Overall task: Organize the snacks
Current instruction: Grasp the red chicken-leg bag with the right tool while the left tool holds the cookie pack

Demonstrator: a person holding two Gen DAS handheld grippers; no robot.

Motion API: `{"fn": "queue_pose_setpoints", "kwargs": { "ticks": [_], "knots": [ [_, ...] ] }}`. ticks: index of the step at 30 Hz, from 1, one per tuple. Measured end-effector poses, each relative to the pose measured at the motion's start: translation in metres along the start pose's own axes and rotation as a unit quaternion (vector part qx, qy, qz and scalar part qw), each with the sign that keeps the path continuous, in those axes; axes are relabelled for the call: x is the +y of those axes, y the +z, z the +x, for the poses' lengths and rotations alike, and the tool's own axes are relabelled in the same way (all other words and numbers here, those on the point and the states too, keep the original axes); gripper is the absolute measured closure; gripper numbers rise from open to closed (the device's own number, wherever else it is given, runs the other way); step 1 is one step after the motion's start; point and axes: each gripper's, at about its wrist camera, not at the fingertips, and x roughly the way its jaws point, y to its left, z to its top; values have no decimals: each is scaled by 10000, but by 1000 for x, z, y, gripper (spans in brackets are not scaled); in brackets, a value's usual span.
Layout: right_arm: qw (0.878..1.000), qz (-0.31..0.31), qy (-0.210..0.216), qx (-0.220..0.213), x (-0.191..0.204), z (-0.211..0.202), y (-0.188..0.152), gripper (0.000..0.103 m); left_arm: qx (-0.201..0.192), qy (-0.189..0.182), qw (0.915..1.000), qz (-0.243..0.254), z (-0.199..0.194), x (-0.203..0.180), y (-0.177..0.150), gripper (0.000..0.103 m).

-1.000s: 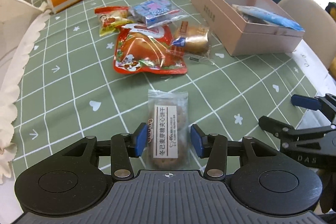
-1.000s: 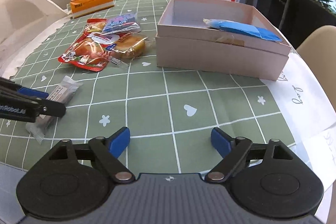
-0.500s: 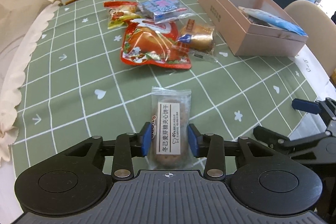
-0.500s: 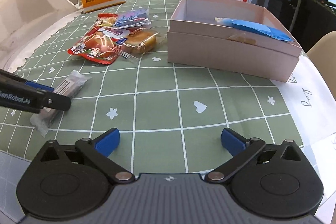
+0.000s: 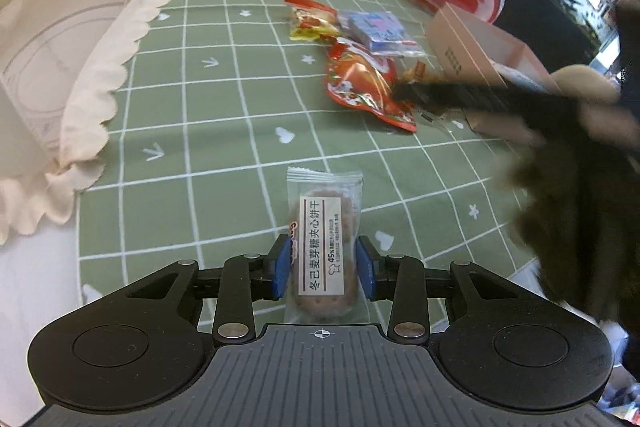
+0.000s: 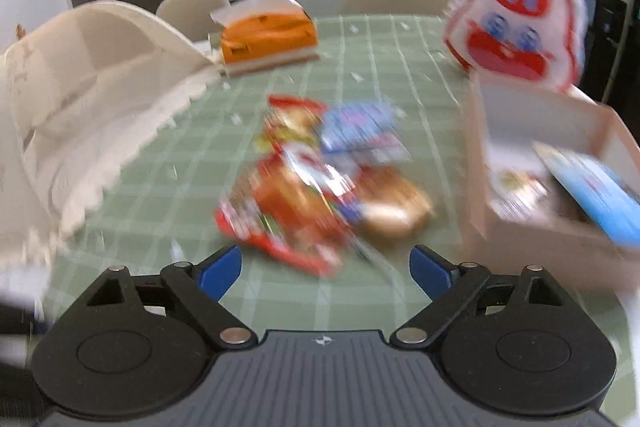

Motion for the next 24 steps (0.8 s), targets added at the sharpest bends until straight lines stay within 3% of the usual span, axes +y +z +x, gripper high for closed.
{"fn": "queue_pose_setpoints", "kwargs": {
  "ticks": [4, 8, 13, 15, 17, 18, 22, 24],
  "knots": [
    [9994, 230, -169, 184, 17, 43, 29, 11, -63, -168, 9998, -16, -10, 18, -2, 63],
    [9963, -48, -699, 493, 27, 83, 39, 11, -186, -300, 9994, -40, -19, 38, 0, 63],
    [9952, 147, -633, 729, 21, 95, 36, 12, -242, -444, 9986, -183, -22, 65, -1, 63],
    [9950, 258, -595, 765, 23, 88, 34, 21, -234, -488, 9982, -240, -21, 73, -3, 63],
    [9955, 182, -573, 734, 31, 76, 29, 42, -219, -554, 9978, -286, -21, 78, -4, 63],
    [9957, 75, -544, 749, 36, 69, 25, 47, -211, -582, 9977, -292, -20, 79, -4, 63],
    [9957, -124, -434, 815, 52, 44, 3, 54, -195, -688, 9970, -287, -15, 83, -2, 63],
    [9949, -15, -357, 947, 54, 34, -9, 64, -168, -716, 9969, -282, -12, 84, -1, 63]
  ]
}}
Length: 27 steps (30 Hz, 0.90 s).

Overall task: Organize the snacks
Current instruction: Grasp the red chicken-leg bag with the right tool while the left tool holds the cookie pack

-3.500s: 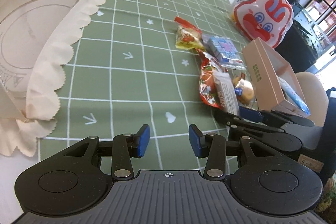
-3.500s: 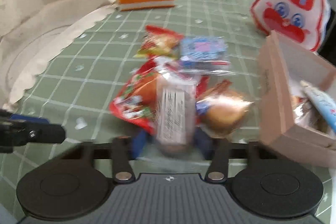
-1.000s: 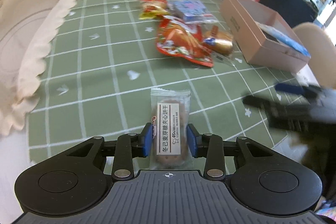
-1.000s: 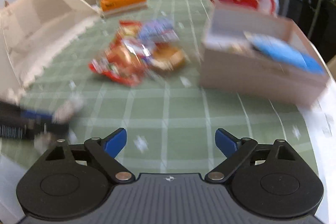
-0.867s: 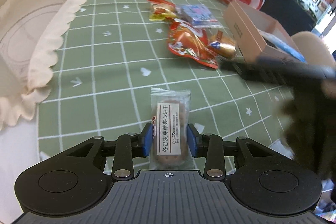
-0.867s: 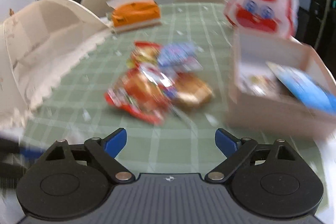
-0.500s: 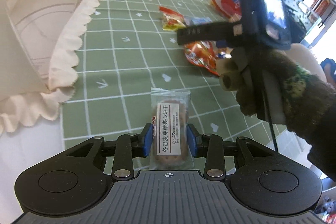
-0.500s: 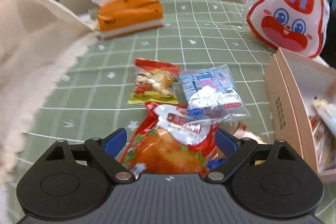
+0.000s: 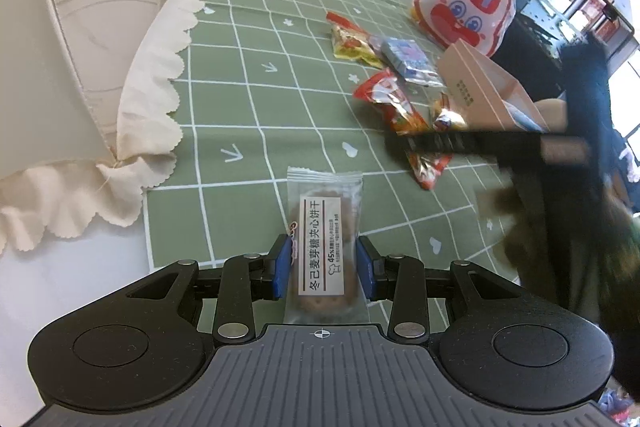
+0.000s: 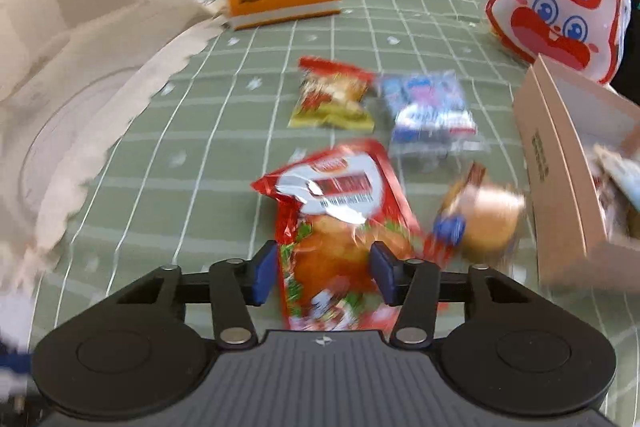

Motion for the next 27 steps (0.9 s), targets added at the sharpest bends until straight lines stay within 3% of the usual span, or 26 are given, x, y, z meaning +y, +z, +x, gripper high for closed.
{"fn": "queue_pose_setpoints", "kwargs": {
  "ticks": [8, 12, 14, 17, 20, 24, 27],
  "knots": [
    [9992, 140, 336, 147, 15, -36, -51, 66, 106, 8, 9997, 202, 14, -6, 1, 63],
    [9996, -88, 252, -51, 21, -47, -60, 64, 67, 101, 9994, 337, 15, -11, 1, 63],
    [9997, -90, 41, -206, 19, -48, -57, 47, 61, 128, 9992, 379, 15, -11, 0, 63],
    [9988, 48, -146, -455, 10, -44, -48, 33, 64, 144, 9992, 368, 14, -11, 0, 63],
    [9983, -229, -228, -481, 9, -29, -36, 33, 71, 148, 9992, 358, 14, -10, 0, 63],
    [9893, -1086, -626, -749, 21, -10, -20, 33, 97, 181, 9989, 429, 14, -11, 1, 63],
    [9889, -1173, -598, -686, 19, 7, -4, 32, 113, 172, 9989, 419, 14, -11, 2, 63]
  ]
}}
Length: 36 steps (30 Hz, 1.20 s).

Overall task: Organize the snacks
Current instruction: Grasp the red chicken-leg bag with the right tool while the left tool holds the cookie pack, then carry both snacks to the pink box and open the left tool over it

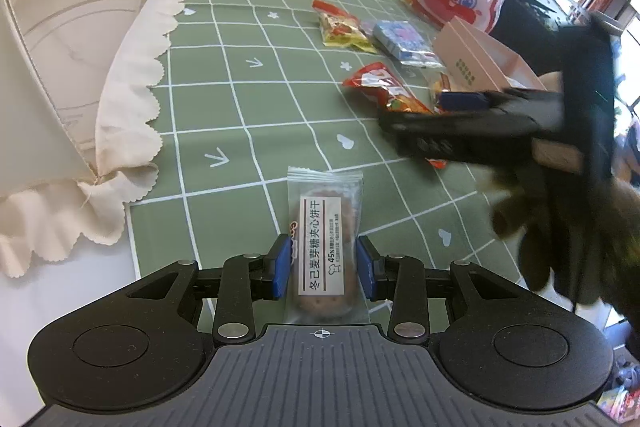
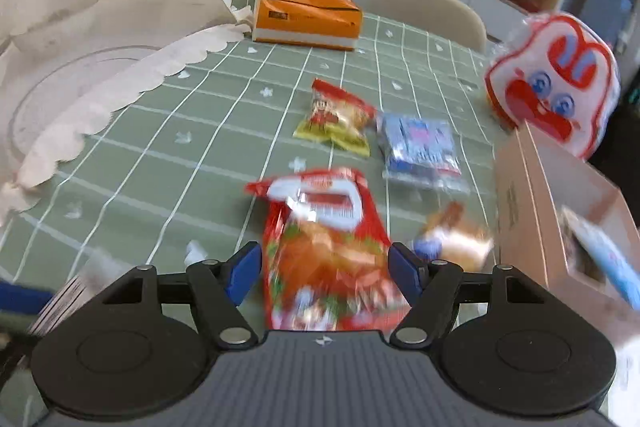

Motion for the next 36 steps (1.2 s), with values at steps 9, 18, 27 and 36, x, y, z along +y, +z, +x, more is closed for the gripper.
{"fn": "queue_pose_setpoints", "kwargs": {
  "ticks": [9, 18, 27, 36],
  "knots": [
    [9942, 934, 380, 363, -28, 27, 9, 18, -12, 3, 9999, -143, -1, 6, 1, 63],
    [9943, 767, 516, 523, -16, -3, 0, 54, 4, 7, 9999, -116, 3, 4, 6, 63],
    [9917, 978, 534, 636, 1, -54, -31, 57, 10, 54, 9999, -89, 7, 2, 10, 63],
    [9826, 1602, 863, 368, -15, -80, -52, 41, 23, 171, 9998, 46, 10, -4, 11, 63]
  ]
}}
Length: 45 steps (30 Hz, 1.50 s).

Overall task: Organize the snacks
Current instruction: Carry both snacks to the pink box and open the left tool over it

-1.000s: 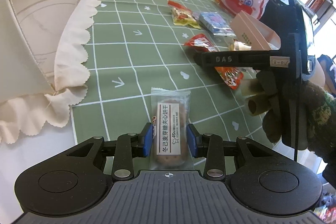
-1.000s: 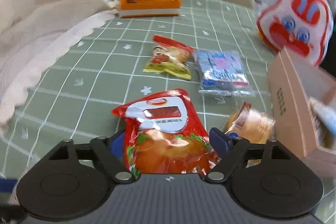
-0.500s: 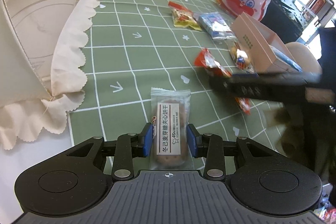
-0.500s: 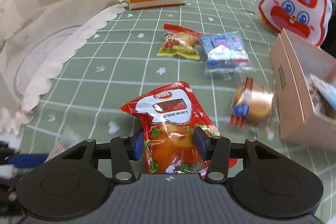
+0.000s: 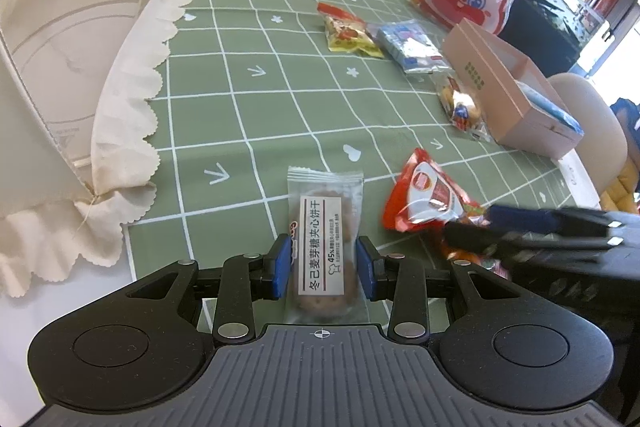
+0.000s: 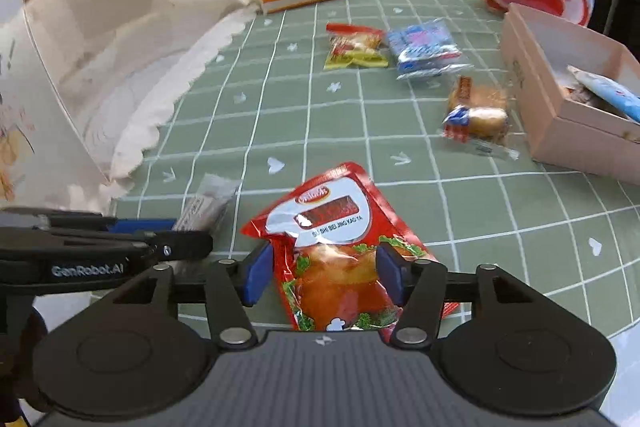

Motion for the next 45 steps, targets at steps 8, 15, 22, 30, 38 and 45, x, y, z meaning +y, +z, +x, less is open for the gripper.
{"fn": "queue_pose_setpoints", "kwargs": {
  "ticks": [8, 15, 22, 30, 38, 45],
  "knots": [
    [9871, 207, -1536, -398, -42, 5, -2, 37, 35, 157, 9997, 164, 2, -7, 1, 63],
    [9904, 83, -1379, -84, -46, 8, -25, 51, 39, 212, 9995, 214, 2, -9, 1, 63],
    [9974, 213, -686, 71, -28, -3, -36, 49, 32, 220, 9994, 255, 2, -10, 1, 63],
    [9936, 1118, -82, 132, -13, 2, -22, 35, 10, 277, 9993, 245, 1, -9, 0, 63],
    [9881, 1492, -284, 252, 9, 27, -3, 13, -107, 481, 9988, 19, -14, 16, -7, 63],
    [9917, 939, -854, 194, 35, 46, -2, 0, -164, 396, 9990, -117, -19, 26, -9, 63]
  ]
}}
